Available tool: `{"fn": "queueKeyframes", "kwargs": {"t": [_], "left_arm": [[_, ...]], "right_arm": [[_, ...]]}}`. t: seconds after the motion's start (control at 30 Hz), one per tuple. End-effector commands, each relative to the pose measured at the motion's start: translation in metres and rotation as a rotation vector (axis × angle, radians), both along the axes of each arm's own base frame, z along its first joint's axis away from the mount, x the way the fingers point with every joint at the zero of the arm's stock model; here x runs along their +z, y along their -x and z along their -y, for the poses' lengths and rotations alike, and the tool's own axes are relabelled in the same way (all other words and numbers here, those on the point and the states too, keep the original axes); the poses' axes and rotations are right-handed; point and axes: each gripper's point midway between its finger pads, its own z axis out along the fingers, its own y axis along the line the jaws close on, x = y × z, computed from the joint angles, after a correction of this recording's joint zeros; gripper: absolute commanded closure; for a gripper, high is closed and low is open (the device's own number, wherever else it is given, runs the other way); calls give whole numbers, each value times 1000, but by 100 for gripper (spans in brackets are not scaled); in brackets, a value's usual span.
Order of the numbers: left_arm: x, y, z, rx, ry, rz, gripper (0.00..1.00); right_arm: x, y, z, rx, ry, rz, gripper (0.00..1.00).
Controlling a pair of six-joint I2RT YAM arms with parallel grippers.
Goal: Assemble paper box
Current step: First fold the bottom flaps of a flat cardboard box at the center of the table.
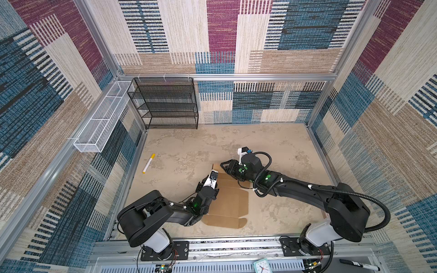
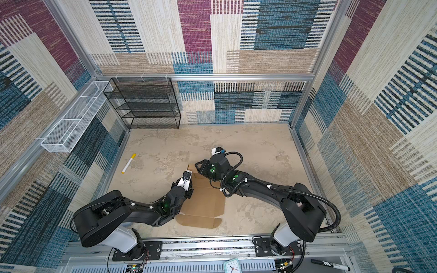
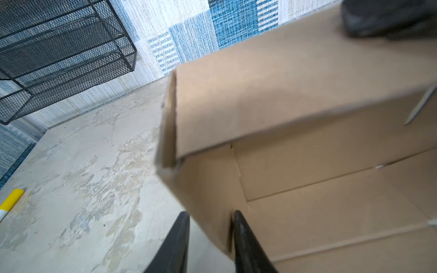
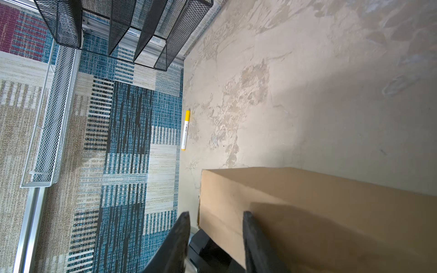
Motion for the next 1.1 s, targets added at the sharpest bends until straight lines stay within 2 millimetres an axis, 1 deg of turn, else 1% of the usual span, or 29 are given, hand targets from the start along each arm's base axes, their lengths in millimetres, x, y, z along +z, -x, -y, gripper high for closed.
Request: {"fn": "queueKeyframes", "kwargs": {"t": [0.0, 0.13, 0.2, 0.3, 0.43, 0.47, 0.53, 0.6, 0.7, 0.73, 0.87, 1.07], "left_arm": [[13, -4, 6, -25, 46, 46, 66], [15, -2, 14, -76, 81, 51, 66], [17, 1, 14, -95, 105, 71, 64], [20, 6, 15, -125, 138, 106, 56], [17, 12, 19, -171, 150, 108, 55], [17, 12, 18, -175, 155, 115, 52], [20, 13, 17, -171, 170, 129, 39], [21, 12, 20, -184, 156, 133, 38], [23, 10, 18, -173, 150, 145, 8], [24, 9, 18, -171, 150, 147, 1], [25, 5, 17, -168, 141, 152, 1], [19, -6, 2, -124, 170, 132, 5]], "right_arm": [[1, -1, 2, -7, 0, 12, 59], [0, -1, 1, -3, -1, 9, 60], [-1, 0, 1, -2, -1, 8, 59], [-1, -1, 2, -3, 1, 9, 60], [-1, -1, 1, 0, -1, 8, 59], [-1, -1, 1, -1, -1, 8, 59], [-2, -1, 1, 0, -1, 7, 60], [-1, -1, 2, 0, -2, 8, 60], [1, -1, 1, 0, -5, 11, 60], [0, -1, 1, 1, -5, 11, 60], [1, -1, 2, 2, -6, 10, 60], [1, 0, 2, 4, -5, 10, 60]]}}
